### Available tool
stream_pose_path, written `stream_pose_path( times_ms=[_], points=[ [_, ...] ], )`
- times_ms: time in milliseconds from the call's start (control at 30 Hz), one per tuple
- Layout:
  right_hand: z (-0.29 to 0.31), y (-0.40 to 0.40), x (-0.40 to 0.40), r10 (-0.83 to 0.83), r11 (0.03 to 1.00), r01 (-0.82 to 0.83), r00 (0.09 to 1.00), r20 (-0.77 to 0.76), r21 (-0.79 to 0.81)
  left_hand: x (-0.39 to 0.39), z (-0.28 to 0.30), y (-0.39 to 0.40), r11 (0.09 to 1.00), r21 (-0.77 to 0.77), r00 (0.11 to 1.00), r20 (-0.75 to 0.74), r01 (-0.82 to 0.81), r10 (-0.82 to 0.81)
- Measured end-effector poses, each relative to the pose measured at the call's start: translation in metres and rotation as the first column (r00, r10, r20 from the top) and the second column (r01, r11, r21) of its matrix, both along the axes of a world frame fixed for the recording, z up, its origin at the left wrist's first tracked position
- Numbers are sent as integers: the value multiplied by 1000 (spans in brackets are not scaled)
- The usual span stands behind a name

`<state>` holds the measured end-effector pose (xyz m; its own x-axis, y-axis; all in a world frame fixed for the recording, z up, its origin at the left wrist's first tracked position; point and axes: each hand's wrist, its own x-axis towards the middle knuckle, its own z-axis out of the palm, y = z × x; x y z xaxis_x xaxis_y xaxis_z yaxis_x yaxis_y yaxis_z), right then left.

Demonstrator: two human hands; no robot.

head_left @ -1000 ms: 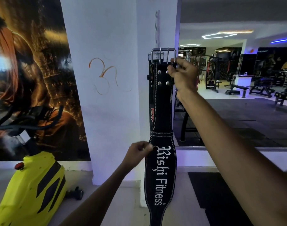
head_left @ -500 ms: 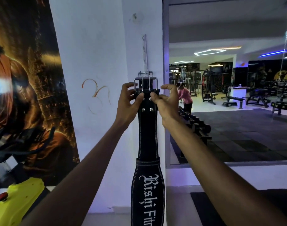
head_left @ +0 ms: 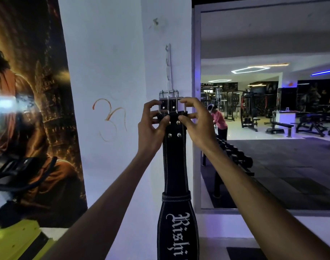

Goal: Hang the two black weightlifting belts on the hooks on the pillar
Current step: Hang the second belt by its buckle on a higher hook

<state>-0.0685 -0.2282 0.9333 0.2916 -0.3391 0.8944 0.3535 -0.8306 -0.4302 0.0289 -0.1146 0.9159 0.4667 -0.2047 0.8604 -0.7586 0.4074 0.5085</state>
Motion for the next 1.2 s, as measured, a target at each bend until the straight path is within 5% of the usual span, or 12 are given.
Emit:
stream_pose_path(
  times_ms=[567, 933, 1200],
  points=[
    [38, -120, 165, -209, 963, 210, 978, 27, -171, 183, 40, -141, 995, 48, 987, 127, 91, -97],
    [95, -190, 224, -40, 982, 50, 998, 58, -182, 234, 94, -198, 998, -56, 992, 126, 5, 2],
    [155, -225, 265, -70, 989, 96, 973, 218, -109, 251, 149, -232, 996, -88, 997, 79, 17, -10]
  ],
)
